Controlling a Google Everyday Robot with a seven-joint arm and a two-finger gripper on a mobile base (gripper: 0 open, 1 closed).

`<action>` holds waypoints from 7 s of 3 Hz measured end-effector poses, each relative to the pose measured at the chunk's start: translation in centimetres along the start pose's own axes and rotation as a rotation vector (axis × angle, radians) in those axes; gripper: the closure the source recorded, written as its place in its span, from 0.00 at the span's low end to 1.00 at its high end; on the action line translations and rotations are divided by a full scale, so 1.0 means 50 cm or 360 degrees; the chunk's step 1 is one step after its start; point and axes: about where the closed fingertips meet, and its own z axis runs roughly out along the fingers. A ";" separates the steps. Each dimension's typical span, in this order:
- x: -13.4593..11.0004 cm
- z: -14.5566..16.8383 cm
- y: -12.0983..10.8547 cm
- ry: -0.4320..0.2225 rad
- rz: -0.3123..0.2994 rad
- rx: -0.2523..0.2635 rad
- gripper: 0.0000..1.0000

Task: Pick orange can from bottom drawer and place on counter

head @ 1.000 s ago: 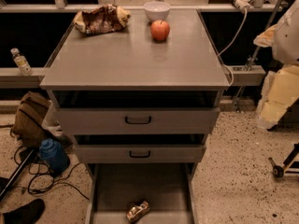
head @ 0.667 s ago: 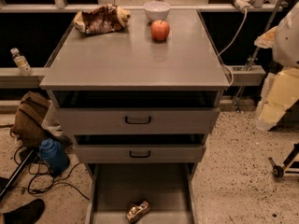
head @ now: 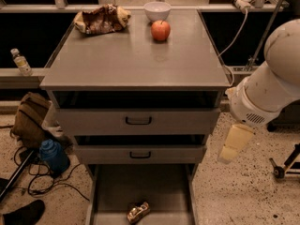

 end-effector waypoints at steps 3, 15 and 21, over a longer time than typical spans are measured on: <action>-0.034 0.233 0.099 -0.0141 0.0087 -0.0148 0.00; -0.311 1.080 0.467 -0.0809 0.0367 -0.0720 0.00; -0.281 1.313 0.483 -0.0731 0.0124 -0.0487 0.00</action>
Offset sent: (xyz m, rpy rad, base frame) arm 0.0235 0.0682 -0.1277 0.1750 -0.0619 0.0205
